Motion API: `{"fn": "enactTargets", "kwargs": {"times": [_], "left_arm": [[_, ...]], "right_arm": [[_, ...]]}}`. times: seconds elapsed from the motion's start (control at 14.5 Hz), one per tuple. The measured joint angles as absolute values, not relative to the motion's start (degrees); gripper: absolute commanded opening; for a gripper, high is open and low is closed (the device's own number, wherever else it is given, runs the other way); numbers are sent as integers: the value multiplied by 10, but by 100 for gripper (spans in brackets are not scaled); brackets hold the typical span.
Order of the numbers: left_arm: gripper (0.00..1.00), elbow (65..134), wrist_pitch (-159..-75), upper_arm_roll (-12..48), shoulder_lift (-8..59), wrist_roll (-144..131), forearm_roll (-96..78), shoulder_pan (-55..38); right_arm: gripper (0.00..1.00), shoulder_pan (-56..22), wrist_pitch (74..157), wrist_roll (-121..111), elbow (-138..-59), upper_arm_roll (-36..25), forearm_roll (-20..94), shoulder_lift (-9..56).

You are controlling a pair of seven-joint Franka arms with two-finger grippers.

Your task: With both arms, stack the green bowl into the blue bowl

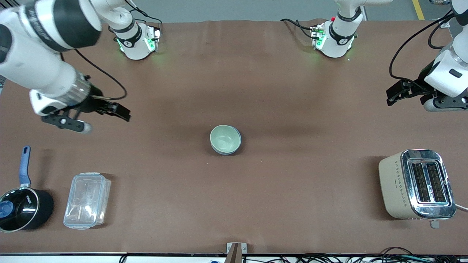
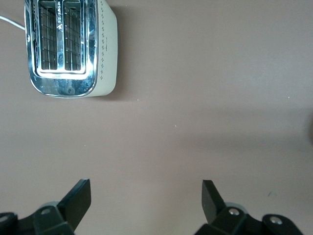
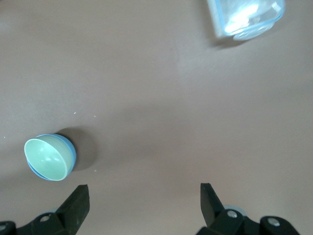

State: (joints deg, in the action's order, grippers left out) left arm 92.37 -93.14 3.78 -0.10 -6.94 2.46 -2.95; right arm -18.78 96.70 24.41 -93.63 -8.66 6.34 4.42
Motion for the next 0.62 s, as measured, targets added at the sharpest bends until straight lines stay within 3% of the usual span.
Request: {"fn": "enactTargets", "kwargs": {"times": [0.42, 0.62], "left_arm": [[100, 924, -934, 38, -1, -69, 25, -29], [100, 923, -935, 38, -1, -69, 25, -29]], "right_arm": [[100, -86, 958, 85, -931, -89, 37, 18], [100, -44, 950, 68, -880, -89, 34, 15]]}}
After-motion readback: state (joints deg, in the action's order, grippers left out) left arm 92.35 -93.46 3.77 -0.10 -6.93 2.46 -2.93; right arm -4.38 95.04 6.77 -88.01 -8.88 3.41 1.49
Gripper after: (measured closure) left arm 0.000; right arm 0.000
